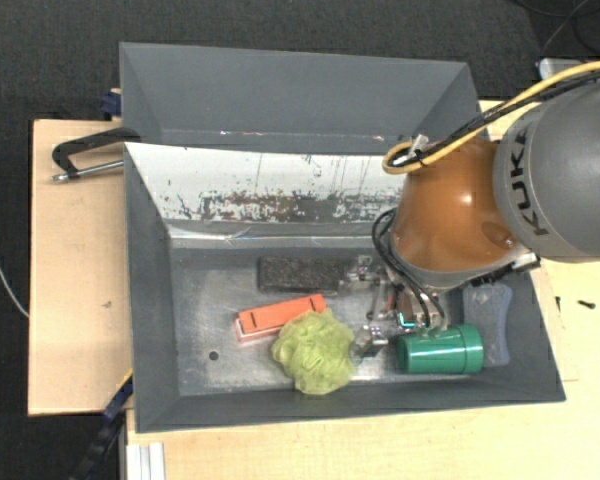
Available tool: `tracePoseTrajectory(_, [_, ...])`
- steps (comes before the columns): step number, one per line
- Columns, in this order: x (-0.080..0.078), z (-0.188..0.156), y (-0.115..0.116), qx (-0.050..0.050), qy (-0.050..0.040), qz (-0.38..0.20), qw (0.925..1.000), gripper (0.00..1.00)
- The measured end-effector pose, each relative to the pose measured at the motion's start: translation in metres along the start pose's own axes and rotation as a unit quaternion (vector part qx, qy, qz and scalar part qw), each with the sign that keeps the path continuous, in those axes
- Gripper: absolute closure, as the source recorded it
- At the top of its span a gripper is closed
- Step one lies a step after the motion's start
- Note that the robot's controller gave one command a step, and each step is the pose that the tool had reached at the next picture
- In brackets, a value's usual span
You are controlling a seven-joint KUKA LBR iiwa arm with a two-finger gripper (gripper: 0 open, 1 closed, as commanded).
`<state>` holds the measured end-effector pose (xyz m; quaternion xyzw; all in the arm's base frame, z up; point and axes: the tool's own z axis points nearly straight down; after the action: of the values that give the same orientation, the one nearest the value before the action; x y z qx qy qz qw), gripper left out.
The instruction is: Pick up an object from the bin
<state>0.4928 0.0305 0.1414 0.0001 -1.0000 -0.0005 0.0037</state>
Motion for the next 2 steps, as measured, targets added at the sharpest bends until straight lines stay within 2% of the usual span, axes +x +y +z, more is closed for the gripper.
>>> tracePoseTrajectory(1, [-0.002,-0.004,0.0,0.0,-0.004,0.0,1.0,0.0])
tracePoseTrajectory(2, [-0.007,0.069,-0.001,0.001,-0.0028,-0.129,0.9917,1.0])
